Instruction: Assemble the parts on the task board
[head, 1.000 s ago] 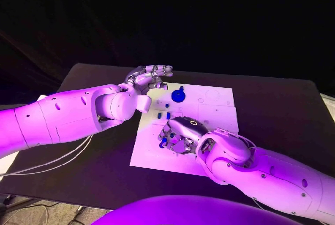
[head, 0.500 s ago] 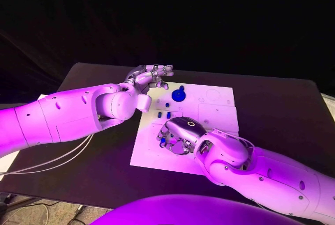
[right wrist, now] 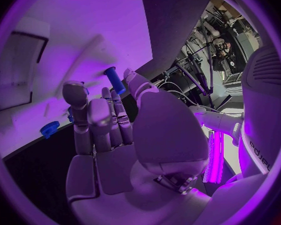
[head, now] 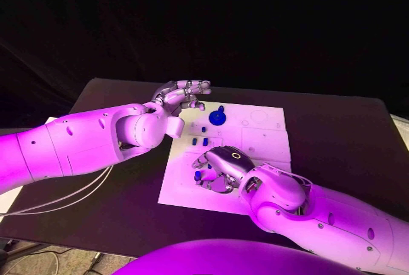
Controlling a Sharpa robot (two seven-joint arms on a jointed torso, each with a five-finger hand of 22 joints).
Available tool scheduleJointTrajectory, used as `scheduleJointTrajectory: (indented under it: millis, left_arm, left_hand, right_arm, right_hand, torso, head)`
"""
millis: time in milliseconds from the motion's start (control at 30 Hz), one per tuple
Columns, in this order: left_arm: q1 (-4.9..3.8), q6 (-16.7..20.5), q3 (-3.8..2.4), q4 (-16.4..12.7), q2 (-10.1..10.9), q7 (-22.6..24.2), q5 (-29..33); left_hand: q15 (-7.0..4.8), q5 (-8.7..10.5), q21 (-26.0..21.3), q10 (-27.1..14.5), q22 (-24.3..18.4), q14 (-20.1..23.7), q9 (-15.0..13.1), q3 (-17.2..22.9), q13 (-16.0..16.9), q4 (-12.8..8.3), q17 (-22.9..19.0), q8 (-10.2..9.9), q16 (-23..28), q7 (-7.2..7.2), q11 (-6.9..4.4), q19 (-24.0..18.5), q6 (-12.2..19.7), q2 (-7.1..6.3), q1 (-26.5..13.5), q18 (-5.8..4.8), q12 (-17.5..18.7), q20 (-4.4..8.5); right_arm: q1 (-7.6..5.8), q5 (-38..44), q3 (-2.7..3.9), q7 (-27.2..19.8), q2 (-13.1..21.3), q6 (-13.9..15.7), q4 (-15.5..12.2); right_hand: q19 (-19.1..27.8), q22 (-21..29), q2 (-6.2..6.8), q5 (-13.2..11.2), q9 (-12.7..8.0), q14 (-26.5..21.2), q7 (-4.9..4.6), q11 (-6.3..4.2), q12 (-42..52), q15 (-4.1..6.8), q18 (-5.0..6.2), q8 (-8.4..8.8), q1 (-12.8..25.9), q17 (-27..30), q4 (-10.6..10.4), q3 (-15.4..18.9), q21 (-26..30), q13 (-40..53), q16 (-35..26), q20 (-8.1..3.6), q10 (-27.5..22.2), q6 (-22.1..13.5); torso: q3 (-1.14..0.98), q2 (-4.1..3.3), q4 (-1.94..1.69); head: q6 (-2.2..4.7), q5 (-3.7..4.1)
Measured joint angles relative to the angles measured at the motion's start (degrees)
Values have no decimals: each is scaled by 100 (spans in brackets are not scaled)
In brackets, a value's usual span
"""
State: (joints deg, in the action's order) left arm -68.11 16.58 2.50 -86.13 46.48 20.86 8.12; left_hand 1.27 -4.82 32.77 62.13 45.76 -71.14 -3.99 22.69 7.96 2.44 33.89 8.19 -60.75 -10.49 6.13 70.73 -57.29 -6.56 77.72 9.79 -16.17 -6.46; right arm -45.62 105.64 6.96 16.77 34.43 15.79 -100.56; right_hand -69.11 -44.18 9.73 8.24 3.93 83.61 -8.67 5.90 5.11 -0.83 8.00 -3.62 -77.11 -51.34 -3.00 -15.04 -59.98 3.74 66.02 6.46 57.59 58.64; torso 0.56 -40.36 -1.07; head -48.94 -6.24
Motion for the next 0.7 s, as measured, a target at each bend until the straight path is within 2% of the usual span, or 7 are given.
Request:
scheduleJointTrajectory:
  millis: [167, 233, 467, 500, 567, 600, 700]
  left_arm:
    - [0, -2, 0, 1, 6, -1, -2]
    - [0, -2, 0, 1, 6, -2, -4]
    - [22, -6, 0, 19, -19, -3, -26]
    - [30, -7, 2, 20, -20, -4, -31]
    - [47, -10, 2, 19, -19, -4, -41]
    - [53, -11, 2, 19, -16, -4, -45]
    - [69, -15, 2, 17, 3, -5, -60]
  left_hand:
    - [-21, -42, 0, -36, 7, 21, 0, 23, 0, -23, -12, 22, 0, -1, -5, 0, 41, 57, 57, 0, -43, 0]
    - [-21, -44, 0, -41, 8, 21, 0, 23, 0, -23, -11, 22, 0, -1, 0, 0, 41, 60, 60, 0, -45, 0]
    - [-21, -44, 0, -41, 8, 21, 0, 23, 4, -23, -11, 22, 0, -1, 0, 0, 41, 60, 60, 0, -46, 0]
    - [-20, -44, 0, -41, 8, 21, 0, 23, 4, -23, -11, 22, 0, -1, 0, 0, 41, 60, 60, 0, -46, 0]
    - [-21, -44, 0, -41, 8, 21, 0, 23, 4, -23, -11, 22, 0, -1, 0, 0, 41, 60, 60, 0, -46, 0]
    - [-21, -44, 0, -41, 8, 21, 0, 23, 4, -23, -11, 22, 0, -1, 0, 0, 41, 60, 60, 0, -46, 0]
    - [-21, -44, 0, -41, 8, 21, 0, 23, 4, -23, -11, 22, 0, -1, 0, 0, 41, 60, 60, 0, -46, 0]
  right_arm:
    - [32, -3, 20, 13, 183, 362, -194]
    - [31, -13, 67, 11, 315, 518, -326]
    - [-68, -397, 385, 13, 1059, 832, -885]
    - [-94, -523, 418, 31, 1212, 833, -954]
    - [-154, -845, 480, 110, 1586, 820, -1094]
    - [-172, -981, 498, 158, 1747, 807, -1147]
    - [-197, -1365, 526, 378, 2227, 740, -1299]
  right_hand:
    - [-1, 29, -130, 69, 8, 0, -36, -11, 151, 0, 0, 0, -133, 13, -40, 82, 7, 12, 0, 0, 57, 36]
    - [-26, 3, -145, 75, 8, 0, -26, -20, 206, 0, 0, 0, -148, -18, -56, 98, 7, 12, 0, -24, 127, 81]
    - [-335, -508, -218, 75, 15, 43, -13, -72, 478, 46, 0, 0, -101, -555, -164, 149, -336, 60, 381, -50, 612, 194]
    - [-496, -851, -239, 62, 20, 46, 29, -108, 649, 98, -6, -15, -82, -883, -207, 140, -574, 132, 605, -65, 917, 239]
    - [-897, -1715, -284, -42, 40, 40, 128, -265, 1232, 256, -207, -77, -35, -1630, -288, 197, -1181, 434, 1113, -167, 1889, 358]
    - [-994, -1926, -322, -49, 40, 42, 163, -378, 1429, 313, -233, -79, 8, -1766, -339, 249, -1334, 571, 1216, -227, 2232, 378]
    - [-1100, -2204, -246, -16, 40, 41, 224, -494, 1766, 372, -232, -79, 198, -1924, -508, 418, -1549, 940, 1351, -333, 2418, 367]
  torso:
    - [-3, 3, 5]
    - [-4, 4, 9]
    - [-4, 26, 35]
    - [-8, 34, 43]
    - [-13, 44, 61]
    - [-15, 51, 77]
    - [-19, 58, 130]
  head:
    - [10, -3]
    - [23, 1]
    - [91, 93]
    - [105, 117]
    - [139, 164]
    - [169, 196]
    - [230, 255]
